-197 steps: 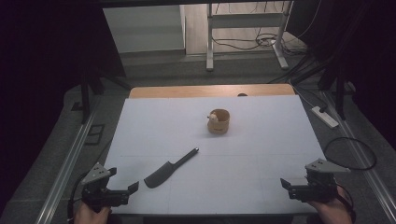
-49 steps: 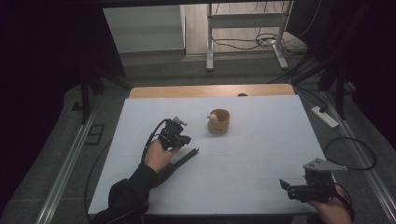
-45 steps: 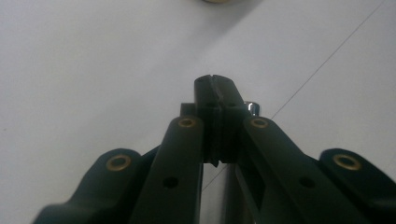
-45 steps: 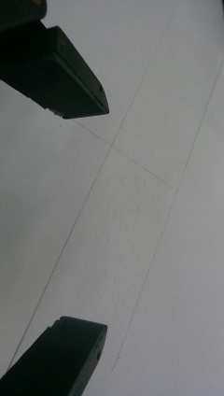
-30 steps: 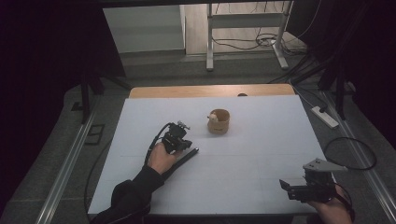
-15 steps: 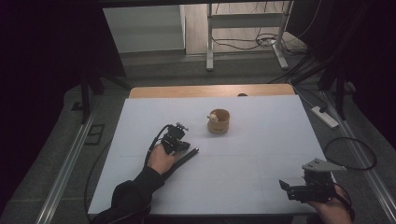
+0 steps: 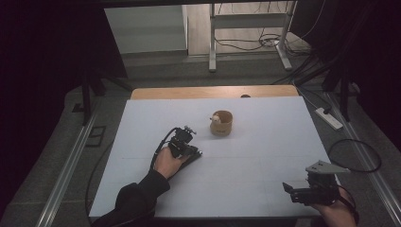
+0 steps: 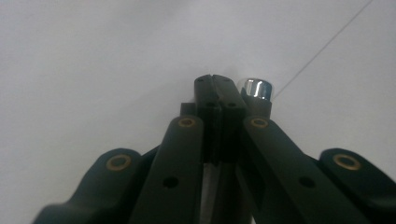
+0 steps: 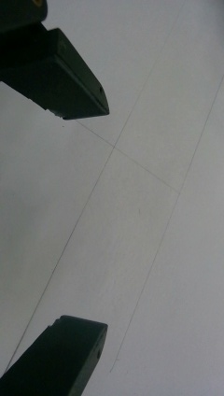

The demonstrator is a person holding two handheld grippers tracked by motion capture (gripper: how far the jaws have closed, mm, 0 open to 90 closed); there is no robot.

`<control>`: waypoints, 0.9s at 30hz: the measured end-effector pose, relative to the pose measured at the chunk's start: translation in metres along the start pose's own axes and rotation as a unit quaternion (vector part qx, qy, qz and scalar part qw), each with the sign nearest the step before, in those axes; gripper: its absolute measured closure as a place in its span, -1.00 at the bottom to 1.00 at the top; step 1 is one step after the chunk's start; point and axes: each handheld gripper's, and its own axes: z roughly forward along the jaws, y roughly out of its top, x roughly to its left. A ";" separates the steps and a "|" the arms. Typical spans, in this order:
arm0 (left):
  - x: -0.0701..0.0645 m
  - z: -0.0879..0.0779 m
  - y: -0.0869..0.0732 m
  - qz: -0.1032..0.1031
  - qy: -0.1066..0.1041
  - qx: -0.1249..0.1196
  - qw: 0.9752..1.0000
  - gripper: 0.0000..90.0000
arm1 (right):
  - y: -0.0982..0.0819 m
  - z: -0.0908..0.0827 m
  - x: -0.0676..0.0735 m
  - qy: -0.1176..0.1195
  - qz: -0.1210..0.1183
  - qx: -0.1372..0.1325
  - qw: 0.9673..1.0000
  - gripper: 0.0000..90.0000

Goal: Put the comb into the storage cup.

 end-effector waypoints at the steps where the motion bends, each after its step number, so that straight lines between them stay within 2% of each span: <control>1: -0.001 0.000 0.000 0.001 -0.002 0.000 1.000 0.97 | 0.000 0.000 0.000 0.000 0.000 0.000 1.000 -1.00; 15: -0.027 0.004 -0.002 0.035 -0.014 0.018 0.999 0.97 | 0.000 -0.001 0.000 0.001 -0.002 -0.003 1.000 -1.00; 27: -0.041 -0.002 -0.014 0.045 -0.032 0.035 0.998 0.97 | 0.000 -0.001 0.001 0.001 -0.005 -0.004 1.000 -1.00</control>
